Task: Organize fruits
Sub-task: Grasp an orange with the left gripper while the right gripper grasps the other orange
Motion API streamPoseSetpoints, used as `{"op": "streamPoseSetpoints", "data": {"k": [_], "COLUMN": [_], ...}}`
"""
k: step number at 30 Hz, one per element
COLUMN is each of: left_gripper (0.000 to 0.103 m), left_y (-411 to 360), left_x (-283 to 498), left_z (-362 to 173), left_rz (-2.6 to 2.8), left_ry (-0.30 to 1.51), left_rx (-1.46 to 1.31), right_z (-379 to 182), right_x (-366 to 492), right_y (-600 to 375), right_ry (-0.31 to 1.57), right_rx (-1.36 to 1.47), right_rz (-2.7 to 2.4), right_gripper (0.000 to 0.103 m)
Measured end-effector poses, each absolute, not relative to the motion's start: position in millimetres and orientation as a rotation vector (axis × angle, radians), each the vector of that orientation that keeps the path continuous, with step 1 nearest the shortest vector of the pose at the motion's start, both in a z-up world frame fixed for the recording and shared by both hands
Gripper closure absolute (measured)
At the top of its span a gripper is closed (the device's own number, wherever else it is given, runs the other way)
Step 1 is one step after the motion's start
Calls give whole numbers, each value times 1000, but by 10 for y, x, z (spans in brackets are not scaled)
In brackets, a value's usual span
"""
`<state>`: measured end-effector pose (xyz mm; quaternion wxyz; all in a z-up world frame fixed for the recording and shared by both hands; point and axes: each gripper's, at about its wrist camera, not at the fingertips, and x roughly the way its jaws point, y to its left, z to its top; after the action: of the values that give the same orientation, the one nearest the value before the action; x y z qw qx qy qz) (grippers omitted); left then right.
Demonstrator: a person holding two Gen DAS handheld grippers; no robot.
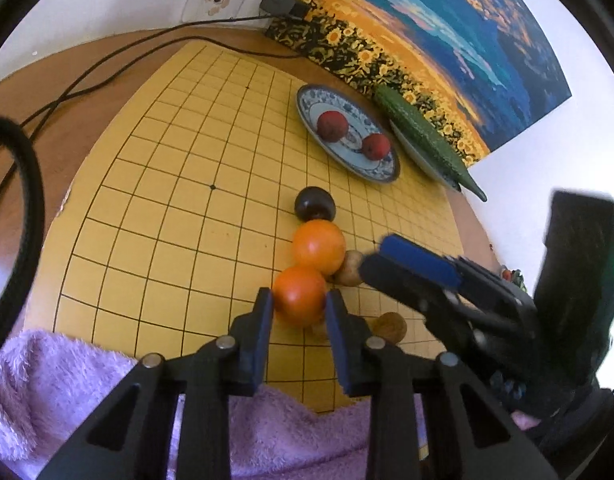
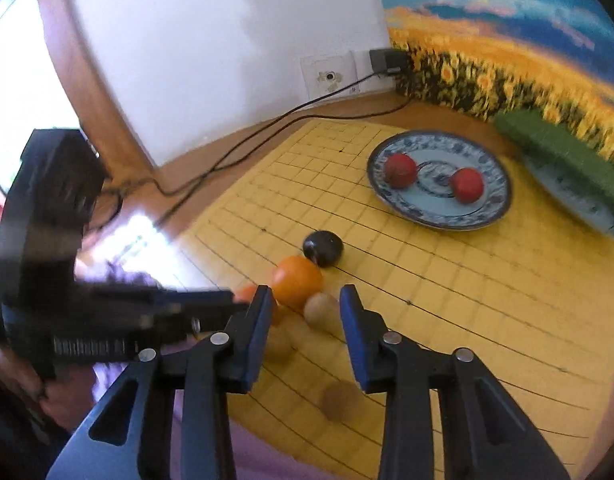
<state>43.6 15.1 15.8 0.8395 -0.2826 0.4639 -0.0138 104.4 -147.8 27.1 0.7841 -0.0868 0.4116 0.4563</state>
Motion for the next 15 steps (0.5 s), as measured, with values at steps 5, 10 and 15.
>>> {"op": "streamPoseSetpoints", "data": {"k": [5, 10, 15], "left_gripper": [65, 66, 71], "left_y": [109, 113, 73], "left_x": [444, 460, 461], "left_z": [110, 111, 98], "left_rz": [-30, -44, -64], "left_ry": [1004, 1009, 1019], "left_rx": [-594, -593, -603], "right_z": [195, 180, 84], "right_x": [1148, 1247, 1319], "right_y": [-1288, -1177, -1043], "right_ry": [934, 1005, 1149], "right_rx": [-218, -209, -181], "right_rz": [959, 1004, 1080], "right_gripper": [67, 67, 67]}}
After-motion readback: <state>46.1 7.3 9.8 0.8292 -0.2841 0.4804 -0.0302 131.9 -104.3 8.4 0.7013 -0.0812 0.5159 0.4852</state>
